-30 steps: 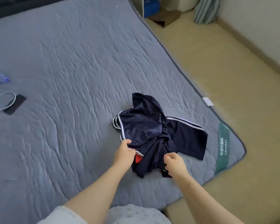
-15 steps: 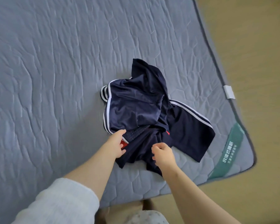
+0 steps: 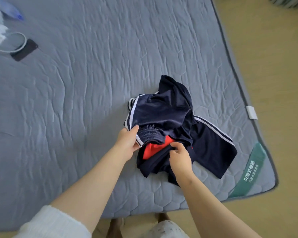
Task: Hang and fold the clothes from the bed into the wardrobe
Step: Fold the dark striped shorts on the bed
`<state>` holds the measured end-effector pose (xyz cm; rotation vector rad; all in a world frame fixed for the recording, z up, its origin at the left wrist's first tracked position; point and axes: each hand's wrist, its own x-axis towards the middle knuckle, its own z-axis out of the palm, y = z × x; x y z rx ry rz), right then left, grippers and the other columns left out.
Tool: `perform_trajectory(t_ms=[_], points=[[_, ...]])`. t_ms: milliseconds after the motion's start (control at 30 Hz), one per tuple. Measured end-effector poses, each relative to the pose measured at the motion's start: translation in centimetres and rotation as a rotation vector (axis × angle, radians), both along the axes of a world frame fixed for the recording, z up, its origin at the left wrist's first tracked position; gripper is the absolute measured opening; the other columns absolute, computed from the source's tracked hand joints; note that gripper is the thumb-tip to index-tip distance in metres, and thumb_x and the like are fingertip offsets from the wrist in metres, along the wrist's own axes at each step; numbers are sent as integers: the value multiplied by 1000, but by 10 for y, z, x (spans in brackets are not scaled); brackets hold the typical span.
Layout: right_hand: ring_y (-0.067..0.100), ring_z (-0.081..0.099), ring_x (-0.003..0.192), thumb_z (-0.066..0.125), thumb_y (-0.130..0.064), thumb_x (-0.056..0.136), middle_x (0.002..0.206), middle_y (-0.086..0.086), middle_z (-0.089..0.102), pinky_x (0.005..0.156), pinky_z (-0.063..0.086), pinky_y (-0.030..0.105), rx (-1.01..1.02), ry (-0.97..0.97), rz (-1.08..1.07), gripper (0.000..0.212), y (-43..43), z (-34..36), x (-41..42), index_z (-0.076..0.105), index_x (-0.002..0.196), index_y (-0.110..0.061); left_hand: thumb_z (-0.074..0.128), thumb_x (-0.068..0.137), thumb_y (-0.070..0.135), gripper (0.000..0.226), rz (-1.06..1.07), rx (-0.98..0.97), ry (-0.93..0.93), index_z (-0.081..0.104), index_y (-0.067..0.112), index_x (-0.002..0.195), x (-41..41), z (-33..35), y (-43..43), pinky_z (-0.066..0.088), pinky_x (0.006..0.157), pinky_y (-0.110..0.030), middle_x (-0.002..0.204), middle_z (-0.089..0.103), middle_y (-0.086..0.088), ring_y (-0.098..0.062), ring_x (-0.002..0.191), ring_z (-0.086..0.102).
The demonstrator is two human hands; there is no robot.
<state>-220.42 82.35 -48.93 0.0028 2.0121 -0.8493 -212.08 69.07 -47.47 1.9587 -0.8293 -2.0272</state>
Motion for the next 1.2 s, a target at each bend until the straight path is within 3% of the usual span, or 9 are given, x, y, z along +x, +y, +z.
perform_trajectory(t_ms=[200,400,567,700,767,833,1033,1133,1200], points=[[24,48,118,61,-12,76,133,-1,46,94,42,36,-192,233,299,75,-42,84,51,31,141,-34,52,95,15,19,273,88,253,55,8,77,61,121,-33,48,37,-18,44,62,-2,-15,46,60],[12,30,134,75,-19,71,144,-8,34,111,31,38,-421,108,353,93,-70,153,137,21,146,-31,50,93,12,44,421,203,632,65,-6,56,151,224,-53,52,40,-22,54,65,-12,-19,42,64],[-1,25,132,82,-29,66,141,-17,27,111,24,25,-628,168,369,99,-93,193,211,23,145,-27,47,95,12,31,350,115,788,61,-7,76,203,278,-51,56,46,-29,63,68,-17,-24,51,68],[-1,60,104,74,-26,67,109,-14,65,85,48,14,-808,210,318,52,-108,218,238,55,115,-37,44,96,13,32,276,45,807,61,-8,80,231,296,-40,57,49,-31,74,64,-17,-24,54,67],[-6,62,72,65,-20,77,78,-18,68,60,43,4,-751,249,278,19,-105,223,237,59,86,-36,43,97,13,39,274,11,803,63,-9,71,243,300,-35,57,47,-32,67,63,-16,-24,52,67],[0,57,61,56,-16,85,62,-12,63,50,40,8,-647,307,254,17,-97,224,228,57,73,-28,44,96,12,40,262,-20,781,63,-8,68,254,303,-31,56,44,-32,61,65,-16,-24,51,67],[19,61,94,52,-16,90,99,1,68,77,42,26,-515,406,292,24,-79,225,208,62,110,-22,51,94,6,9,347,-245,399,55,-2,96,262,284,-27,53,41,-28,70,63,-16,-22,56,61],[20,61,92,51,-16,90,93,-2,68,82,46,32,-497,392,322,20,-70,222,204,64,103,-26,44,93,-2,50,233,-409,292,35,26,134,258,263,-22,54,61,-35,77,50,-11,-16,65,48],[19,61,87,51,-15,90,87,-4,68,80,46,32,-495,366,342,18,-66,220,199,63,90,-29,37,88,-8,44,24,-487,277,53,23,114,258,261,-19,48,70,-33,74,47,-9,-15,66,45]])
